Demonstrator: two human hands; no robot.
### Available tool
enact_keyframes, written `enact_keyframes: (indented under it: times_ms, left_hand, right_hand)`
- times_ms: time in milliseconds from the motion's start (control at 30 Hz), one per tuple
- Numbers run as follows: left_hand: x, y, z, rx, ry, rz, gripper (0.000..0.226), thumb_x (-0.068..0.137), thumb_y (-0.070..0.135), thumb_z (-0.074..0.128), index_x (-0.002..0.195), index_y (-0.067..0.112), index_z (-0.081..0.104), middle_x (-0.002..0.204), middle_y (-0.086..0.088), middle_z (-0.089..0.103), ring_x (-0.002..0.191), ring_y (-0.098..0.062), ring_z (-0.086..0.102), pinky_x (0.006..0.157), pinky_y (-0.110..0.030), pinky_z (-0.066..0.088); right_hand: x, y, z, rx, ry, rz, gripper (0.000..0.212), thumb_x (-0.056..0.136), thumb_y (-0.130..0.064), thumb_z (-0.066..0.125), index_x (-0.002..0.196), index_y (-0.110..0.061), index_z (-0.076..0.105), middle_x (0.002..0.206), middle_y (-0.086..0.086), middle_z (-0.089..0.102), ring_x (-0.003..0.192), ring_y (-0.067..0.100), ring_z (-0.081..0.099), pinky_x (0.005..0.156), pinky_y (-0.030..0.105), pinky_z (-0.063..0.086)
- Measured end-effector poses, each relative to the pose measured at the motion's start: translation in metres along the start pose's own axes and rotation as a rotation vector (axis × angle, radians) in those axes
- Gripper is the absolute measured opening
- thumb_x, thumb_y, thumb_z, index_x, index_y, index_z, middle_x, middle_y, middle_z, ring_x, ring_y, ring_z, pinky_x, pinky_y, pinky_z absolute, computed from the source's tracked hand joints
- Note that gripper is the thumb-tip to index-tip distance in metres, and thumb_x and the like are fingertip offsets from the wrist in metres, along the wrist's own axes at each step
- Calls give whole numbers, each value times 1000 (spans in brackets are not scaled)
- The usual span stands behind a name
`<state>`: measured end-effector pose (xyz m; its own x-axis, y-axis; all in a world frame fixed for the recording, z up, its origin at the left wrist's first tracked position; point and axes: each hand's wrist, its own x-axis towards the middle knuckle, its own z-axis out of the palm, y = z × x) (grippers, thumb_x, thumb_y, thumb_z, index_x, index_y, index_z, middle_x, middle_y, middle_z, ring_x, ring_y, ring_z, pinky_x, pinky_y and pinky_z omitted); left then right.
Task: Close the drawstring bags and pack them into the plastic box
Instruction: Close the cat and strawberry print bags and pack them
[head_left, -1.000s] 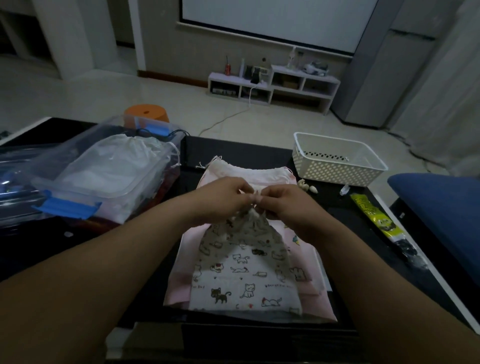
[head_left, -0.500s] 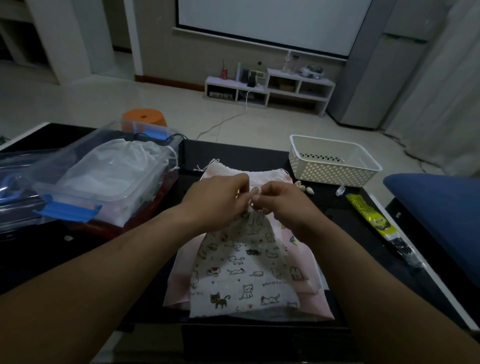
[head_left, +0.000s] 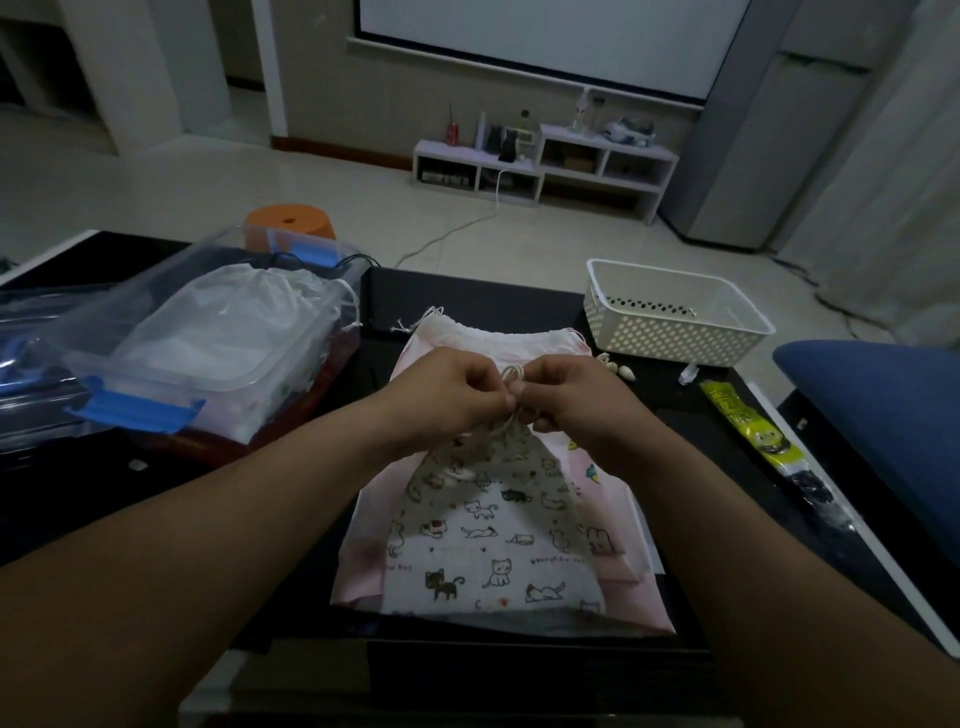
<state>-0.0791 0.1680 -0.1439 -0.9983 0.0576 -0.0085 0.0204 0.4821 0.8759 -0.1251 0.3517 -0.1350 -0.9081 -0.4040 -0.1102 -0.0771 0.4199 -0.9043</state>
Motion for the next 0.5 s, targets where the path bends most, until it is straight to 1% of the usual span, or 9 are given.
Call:
enact_keyframes:
  times_ms: [67,133,233,267,300,433,500]
  left_hand:
    - [-1,-3,1,33,26,49,13,93,28,76,89,16,73,87,-13,72,73,-15,64,70,-34,57]
    - [-1,-5,1,52,41,96,13,92,30,77,91,19,70,90,-13,71,73,-15,62,68,-32,55]
    - [-2,-7,2,34,16,121,13,94,31,76,104,24,72,98,1,72,87,-10,68,73,-20,55]
    - [-2,-7,2,8,-7,110,14,95,30,75,107,23,73,100,3,74,89,-7,69,72,-16,56]
    - [-1,-7,3,-17,-29,94,14,96,29,74,107,21,75,99,2,75,86,-5,69,71,-15,55]
    - [1,-8,5,-4,-40,46,16,96,27,73,99,11,72,89,-4,72,73,-6,63,65,-21,52]
    - [2,-10,7,-1,-28,36,20,95,25,73,97,6,68,83,-2,67,71,-8,59,65,-24,50]
  right_hand:
    - [0,2,-1,17,-7,-2,9,99,-16,70,101,-10,76,84,3,75,75,11,67,72,28,52]
    - [-1,3,-3,35,-24,-3,8,99,-15,69,102,-9,75,83,3,74,75,11,67,73,30,52]
    - [-4,2,-6,50,-52,-17,9,100,-12,67,103,-6,73,86,6,74,74,11,67,71,28,52]
    - [-5,2,-6,48,-56,-29,9,100,-12,67,103,-6,73,88,8,74,75,12,67,71,28,53]
    - [-5,2,-7,35,-54,-45,8,99,-12,67,103,-7,73,91,9,75,76,13,68,73,29,54]
    - [-5,3,-4,-105,-5,-120,7,99,-13,69,101,-14,75,91,8,78,85,22,73,80,35,61]
    - [-5,4,-1,-179,27,-158,7,98,-14,69,99,-16,76,88,5,77,84,19,74,81,36,61]
